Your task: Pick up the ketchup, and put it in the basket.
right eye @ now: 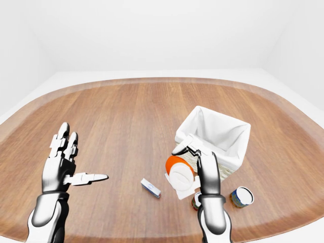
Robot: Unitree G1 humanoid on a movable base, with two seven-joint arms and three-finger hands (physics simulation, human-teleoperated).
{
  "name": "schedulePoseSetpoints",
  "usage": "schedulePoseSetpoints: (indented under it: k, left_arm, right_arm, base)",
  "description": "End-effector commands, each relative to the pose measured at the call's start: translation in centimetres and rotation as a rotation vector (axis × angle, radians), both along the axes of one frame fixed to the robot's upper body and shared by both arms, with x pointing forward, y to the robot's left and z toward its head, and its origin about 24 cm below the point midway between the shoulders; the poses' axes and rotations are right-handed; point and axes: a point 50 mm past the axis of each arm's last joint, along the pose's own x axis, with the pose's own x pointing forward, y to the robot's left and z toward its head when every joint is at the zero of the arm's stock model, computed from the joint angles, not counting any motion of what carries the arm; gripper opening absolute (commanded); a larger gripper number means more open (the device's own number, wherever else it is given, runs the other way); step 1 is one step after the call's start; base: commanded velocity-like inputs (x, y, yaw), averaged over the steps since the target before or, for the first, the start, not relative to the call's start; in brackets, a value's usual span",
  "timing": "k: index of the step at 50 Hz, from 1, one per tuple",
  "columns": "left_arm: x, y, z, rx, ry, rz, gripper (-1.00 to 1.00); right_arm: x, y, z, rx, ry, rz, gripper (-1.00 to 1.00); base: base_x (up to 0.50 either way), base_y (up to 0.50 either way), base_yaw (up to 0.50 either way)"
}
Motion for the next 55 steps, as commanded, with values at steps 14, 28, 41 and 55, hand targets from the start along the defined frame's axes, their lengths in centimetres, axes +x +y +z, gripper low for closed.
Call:
schedulePoseSetpoints:
  k: [14,28,41,55]
  left_arm:
    - [0.1,0.4,-1.1,-0.011,0.045,0.012,1.0]
    - [0.1,0.4,-1.0,-0.018,0.047,0.008,1.0]
    - [0.1,0.4,-1.0,-0.016,0.046,0.009,1.0]
    - [0.1,0.4,-1.0,-0.011,0.046,0.007,1.0]
  right_arm:
    - [0.0,0.1,0.1,0.052,-0.002,-0.003,-1.0]
    - [0.0,-0.1,0.4,0.063,-0.004,-0.01,-1.0]
    - [-0.2,-0.6,2.2,0.044,-0.092,-0.039,-1.0]
    - [-0.5,-1.0,6.6,-0.112,-0.303,-0.05,-1.0]
  base:
    - [0.0,0.0,0.0]
    - [0.0,0.0,0.0]
    - [0.0,0.0,0.0]
    - [0.0,0.0,0.0]
